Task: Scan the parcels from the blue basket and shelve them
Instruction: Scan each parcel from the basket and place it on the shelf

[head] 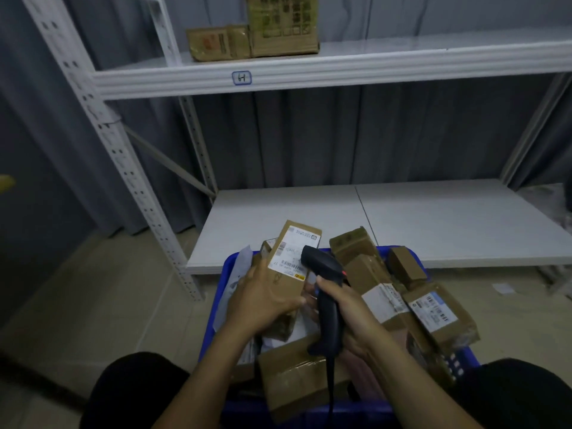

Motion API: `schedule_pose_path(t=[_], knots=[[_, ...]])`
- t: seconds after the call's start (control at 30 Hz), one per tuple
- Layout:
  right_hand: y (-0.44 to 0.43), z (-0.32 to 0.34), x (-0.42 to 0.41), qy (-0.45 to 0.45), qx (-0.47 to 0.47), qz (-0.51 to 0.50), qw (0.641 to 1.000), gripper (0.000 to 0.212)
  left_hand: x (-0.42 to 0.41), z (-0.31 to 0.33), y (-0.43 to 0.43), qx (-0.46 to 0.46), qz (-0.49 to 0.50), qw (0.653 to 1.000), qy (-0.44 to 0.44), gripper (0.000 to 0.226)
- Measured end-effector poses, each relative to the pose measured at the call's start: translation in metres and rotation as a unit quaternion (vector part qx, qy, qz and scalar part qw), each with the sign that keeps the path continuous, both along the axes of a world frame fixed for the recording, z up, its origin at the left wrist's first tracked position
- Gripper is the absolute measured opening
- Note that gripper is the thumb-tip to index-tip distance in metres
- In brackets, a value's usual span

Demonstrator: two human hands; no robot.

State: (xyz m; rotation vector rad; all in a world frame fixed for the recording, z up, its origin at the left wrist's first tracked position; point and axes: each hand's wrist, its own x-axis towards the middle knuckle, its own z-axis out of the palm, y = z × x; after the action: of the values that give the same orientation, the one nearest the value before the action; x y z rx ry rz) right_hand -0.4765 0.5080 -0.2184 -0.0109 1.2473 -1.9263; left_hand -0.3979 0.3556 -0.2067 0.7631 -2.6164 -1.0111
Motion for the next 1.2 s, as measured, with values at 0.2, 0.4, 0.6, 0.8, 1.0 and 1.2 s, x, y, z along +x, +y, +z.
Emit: schedule_pose_path(t=[0.2, 0.4, 0.6, 0.8, 1.0, 1.2], knots=[[-0.003, 0.0, 0.004, 0.02, 0.014, 0.011, 1.0, 0.016, 0.004, -0.018, -0.004, -0.083, 0.032, 0.99, -0.111, 0.132], [0.023, 0.033, 0.003, 0.239, 0.176, 0.023, 0.954, 0.01, 0.004, -0.023, -0.004, -0.043, 0.081, 0.994, -0.056, 0.121], [0.041, 0.06, -0.01, 0.436, 0.322, 0.036, 0.84, 0.016, 0.016, 0.001, -0.02, -0.182, 0.066, 0.981, 0.008, 0.099], [0.04, 0.073, -0.007, 0.471, 0.326, 0.073, 0.817, 0.018, 0.024, 0.011, -0.055, -0.264, 0.042, 0.963, 0.045, 0.103], [0.04, 0.081, 0.001, 0.486, 0.312, 0.075, 0.813, 0.021, 0.033, 0.012, -0.074, -0.329, 0.003, 0.944, 0.026, 0.104], [0.04, 0.086, 0.006, 0.489, 0.312, 0.073, 0.811, 0.02, 0.04, 0.004, -0.077, -0.343, -0.008, 0.939, 0.021, 0.103]])
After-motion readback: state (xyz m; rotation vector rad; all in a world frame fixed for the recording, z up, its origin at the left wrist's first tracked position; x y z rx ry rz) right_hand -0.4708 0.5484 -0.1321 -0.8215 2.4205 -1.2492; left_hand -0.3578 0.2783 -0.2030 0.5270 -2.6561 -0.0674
